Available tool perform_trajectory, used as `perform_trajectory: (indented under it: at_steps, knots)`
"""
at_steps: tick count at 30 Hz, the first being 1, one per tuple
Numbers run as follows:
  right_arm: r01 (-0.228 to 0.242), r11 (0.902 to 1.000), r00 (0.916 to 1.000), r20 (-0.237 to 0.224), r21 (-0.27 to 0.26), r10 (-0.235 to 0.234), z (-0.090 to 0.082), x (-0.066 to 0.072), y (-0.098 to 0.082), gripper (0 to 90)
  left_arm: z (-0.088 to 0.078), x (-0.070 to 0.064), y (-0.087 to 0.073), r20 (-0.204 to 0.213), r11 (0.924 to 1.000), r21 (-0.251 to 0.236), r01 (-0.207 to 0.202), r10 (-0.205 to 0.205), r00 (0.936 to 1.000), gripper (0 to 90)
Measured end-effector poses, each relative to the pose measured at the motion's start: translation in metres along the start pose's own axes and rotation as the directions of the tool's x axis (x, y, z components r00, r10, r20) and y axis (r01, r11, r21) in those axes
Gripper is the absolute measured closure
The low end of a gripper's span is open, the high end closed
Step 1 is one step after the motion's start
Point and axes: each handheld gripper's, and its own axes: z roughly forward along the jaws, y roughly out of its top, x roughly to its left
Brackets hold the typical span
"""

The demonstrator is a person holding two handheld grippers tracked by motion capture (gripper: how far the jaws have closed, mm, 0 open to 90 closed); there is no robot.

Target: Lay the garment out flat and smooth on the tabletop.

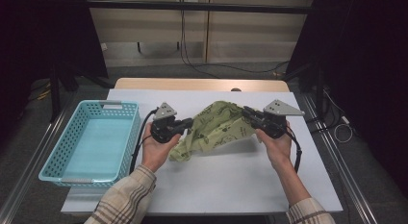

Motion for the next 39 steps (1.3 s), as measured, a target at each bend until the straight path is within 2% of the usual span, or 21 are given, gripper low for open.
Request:
perform_trajectory:
  at_steps: [3, 5, 8, 9, 11, 13, 14, 16, 20, 23, 25, 26, 28, 30, 32, 33, 34, 35, 36, 37, 39]
  knots:
    - [-0.015, 0.9998, 0.9996, 0.023, -0.012, 0.015, -0.005, -0.006, 0.001, 85.0, -0.010, 0.005, 0.006, -0.003, 0.9994, -0.031, 0.015, -0.015, 0.9999, 88.5]
    - [-0.013, 0.9999, 0.9992, 0.039, -0.007, 0.013, -0.009, -0.010, 0.001, 84.9, -0.011, 0.007, 0.006, -0.012, 0.9995, -0.030, 0.011, -0.012, 0.9999, 88.5]
    - [-0.003, 1.0000, 0.9990, 0.044, 0.007, 0.002, -0.007, -0.010, -0.002, 85.0, -0.005, 0.007, 0.001, -0.021, 1.0000, 0.006, -0.001, 0.001, 0.9998, 88.5]
    - [-0.006, 0.9999, 0.9993, 0.038, 0.016, 0.005, -0.005, -0.010, -0.004, 84.9, -0.002, 0.009, -0.001, -0.020, 0.9995, 0.031, -0.005, 0.005, 0.9998, 88.3]
    - [-0.011, 0.9994, 0.9997, 0.023, 0.033, 0.010, -0.001, -0.009, -0.009, 84.9, 0.004, 0.013, -0.008, -0.022, 0.9980, 0.063, 0.011, -0.009, 0.9997, 87.1]
    - [-0.015, 0.9989, 0.9999, 0.009, 0.044, 0.014, 0.003, -0.008, -0.011, 84.9, 0.009, 0.014, -0.013, -0.029, 0.9962, 0.085, 0.018, -0.015, 0.9995, 79.1]
    - [-0.012, 0.9986, 0.9999, 0.001, 0.051, 0.012, 0.004, -0.007, -0.012, 84.9, 0.010, 0.014, -0.013, -0.029, 0.9958, 0.091, 0.004, -0.001, 0.9996, 74.2]
    - [-0.016, 0.9982, 0.9993, -0.032, 0.058, 0.018, 0.008, -0.003, -0.013, 84.9, 0.011, 0.010, -0.012, -0.023, 0.9969, 0.077, -0.017, 0.019, 0.9996, 69.5]
    - [0.020, 0.9953, 0.9966, -0.081, 0.095, -0.013, 0.020, 0.011, -0.018, 84.8, 0.013, -0.002, -0.009, -0.006, 0.9960, 0.069, -0.058, 0.058, 0.9983, 56.3]
    - [0.038, 0.9932, 0.9930, -0.116, 0.110, -0.025, 0.027, 0.024, -0.019, 84.8, 0.017, -0.012, -0.008, 0.031, 0.9958, 0.059, -0.070, 0.068, 0.9972, 47.1]
    - [0.046, 0.9943, 0.9898, -0.139, 0.096, -0.033, 0.028, 0.031, -0.015, 84.8, 0.020, -0.018, -0.008, 0.091, 0.9964, 0.058, -0.062, 0.057, 0.9942, 45.2]
    - [0.041, 0.9954, 0.9888, -0.147, 0.087, -0.028, 0.028, 0.033, -0.013, 84.8, 0.023, -0.023, -0.008, 0.130, 0.9959, 0.059, -0.069, 0.060, 0.9897, 45.2]
    - [0.039, 0.9967, 0.9858, -0.166, 0.071, -0.027, 0.027, 0.038, -0.008, 84.8, 0.028, -0.031, -0.009, 0.148, 0.9932, 0.060, -0.099, 0.090, 0.9849, 44.4]
    - [0.040, 0.9975, 0.9824, -0.185, 0.059, -0.028, 0.027, 0.044, -0.005, 84.7, 0.033, -0.039, -0.011, 0.168, 0.9917, 0.063, -0.112, 0.101, 0.9807, 41.2]
    - [0.054, 0.9963, 0.9807, -0.191, 0.066, -0.040, 0.029, 0.050, -0.005, 84.6, 0.037, -0.045, -0.013, 0.172, 0.9877, 0.073, -0.138, 0.124, 0.9773, 38.8]
    - [0.054, 0.9961, 0.9786, -0.202, 0.070, -0.039, 0.031, 0.052, -0.006, 84.5, 0.039, -0.046, -0.014, 0.182, 0.9872, 0.077, -0.139, 0.124, 0.9756, 37.7]
    - [0.054, 0.9961, 0.9778, -0.206, 0.070, -0.038, 0.032, 0.054, -0.006, 84.5, 0.040, -0.047, -0.016, 0.186, 0.9838, 0.089, -0.155, 0.137, 0.9729, 37.8]
    - [0.063, 0.9953, 0.9772, -0.207, 0.074, -0.046, 0.033, 0.055, -0.007, 84.5, 0.043, -0.050, -0.018, 0.193, 0.9843, 0.089, -0.152, 0.133, 0.9722, 39.2]
    - [0.065, 0.9950, 0.9761, -0.212, 0.076, -0.048, 0.034, 0.055, -0.007, 84.5, 0.045, -0.050, -0.018, 0.205, 0.9816, 0.108, -0.157, 0.133, 0.9698, 42.4]
    - [0.057, 0.9958, 0.9738, -0.224, 0.071, -0.040, 0.034, 0.057, -0.006, 84.4, 0.048, -0.051, -0.020, 0.220, 0.9826, 0.119, -0.143, 0.114, 0.9689, 48.2]
    - [0.067, 0.9953, 0.9723, -0.228, 0.069, -0.050, 0.034, 0.059, -0.006, 84.4, 0.053, -0.053, -0.022, 0.217, 0.9821, 0.139, -0.127, 0.095, 0.9716, 56.9]
